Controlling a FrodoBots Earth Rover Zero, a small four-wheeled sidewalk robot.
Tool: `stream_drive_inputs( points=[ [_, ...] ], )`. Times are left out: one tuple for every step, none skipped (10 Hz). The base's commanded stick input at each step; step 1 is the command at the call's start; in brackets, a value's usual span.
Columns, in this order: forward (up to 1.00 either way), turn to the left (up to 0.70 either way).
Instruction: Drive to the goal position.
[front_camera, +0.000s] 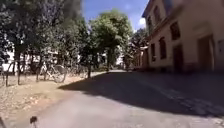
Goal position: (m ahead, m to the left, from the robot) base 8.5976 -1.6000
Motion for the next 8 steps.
stream_drive_inputs(
  points=[
    [0.85,-0.05],
    [0.85,-0.34],
    [0.85,-0.34],
    [0.85,-0.32],
    [0.85,-0.26],
    [0.85,-0.13],
    [0.85,-0.01],
    [0.85,0.00]
  ],
)
